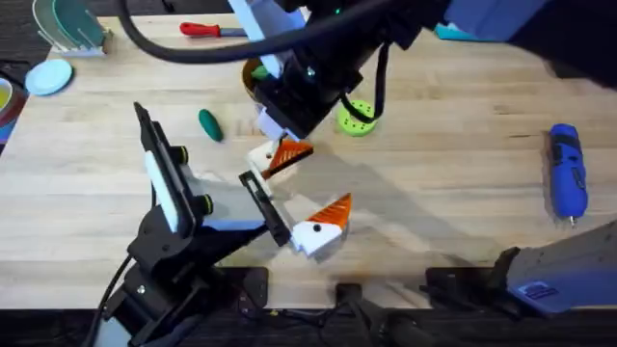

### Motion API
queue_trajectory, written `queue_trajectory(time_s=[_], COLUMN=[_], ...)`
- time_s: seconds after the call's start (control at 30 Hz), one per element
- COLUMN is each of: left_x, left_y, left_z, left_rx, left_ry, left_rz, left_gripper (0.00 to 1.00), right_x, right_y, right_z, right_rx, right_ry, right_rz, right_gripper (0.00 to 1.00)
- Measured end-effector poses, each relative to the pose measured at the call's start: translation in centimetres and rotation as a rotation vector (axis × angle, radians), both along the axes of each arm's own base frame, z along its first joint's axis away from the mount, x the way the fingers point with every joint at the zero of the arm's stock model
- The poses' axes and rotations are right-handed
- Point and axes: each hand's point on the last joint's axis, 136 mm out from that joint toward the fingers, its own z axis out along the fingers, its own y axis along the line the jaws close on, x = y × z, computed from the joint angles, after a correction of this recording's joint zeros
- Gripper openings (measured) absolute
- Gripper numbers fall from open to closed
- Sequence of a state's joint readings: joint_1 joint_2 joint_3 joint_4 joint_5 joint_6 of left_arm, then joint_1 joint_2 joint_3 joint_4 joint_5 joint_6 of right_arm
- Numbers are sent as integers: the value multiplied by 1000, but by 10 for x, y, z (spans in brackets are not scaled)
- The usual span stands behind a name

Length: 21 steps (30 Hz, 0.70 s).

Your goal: Pick up the gripper from the table and insert it into the empty holder that is missing its gripper. Then pick up a screw, insert it into the mounting hole, and use the screwdriver to tighten it. Finally, clean up the table by picking up the vegetable and placing it into the bucket.

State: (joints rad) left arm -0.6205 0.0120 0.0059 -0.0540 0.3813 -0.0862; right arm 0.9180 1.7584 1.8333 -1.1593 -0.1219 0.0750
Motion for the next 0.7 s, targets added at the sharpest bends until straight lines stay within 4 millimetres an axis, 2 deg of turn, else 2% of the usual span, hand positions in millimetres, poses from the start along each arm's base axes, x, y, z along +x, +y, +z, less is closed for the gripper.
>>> queue_trajectory(time_s=[0.2,0.4,0.7], left_x=[0,0,0], left_y=[0,0,0], left_z=[0,0,0], left_rx=[7,10,10], left_ry=[-11,-16,-16], left_rz=[-1,-1,-1], left_gripper=[992,993,993], right_x=[-2,-13,-14], right_y=[1,9,19], right_z=[1,2,17], right_rx=[1,9,51], right_ry=[1,1,-28], right_rz=[6,38,56], right_gripper=[6,6,6])
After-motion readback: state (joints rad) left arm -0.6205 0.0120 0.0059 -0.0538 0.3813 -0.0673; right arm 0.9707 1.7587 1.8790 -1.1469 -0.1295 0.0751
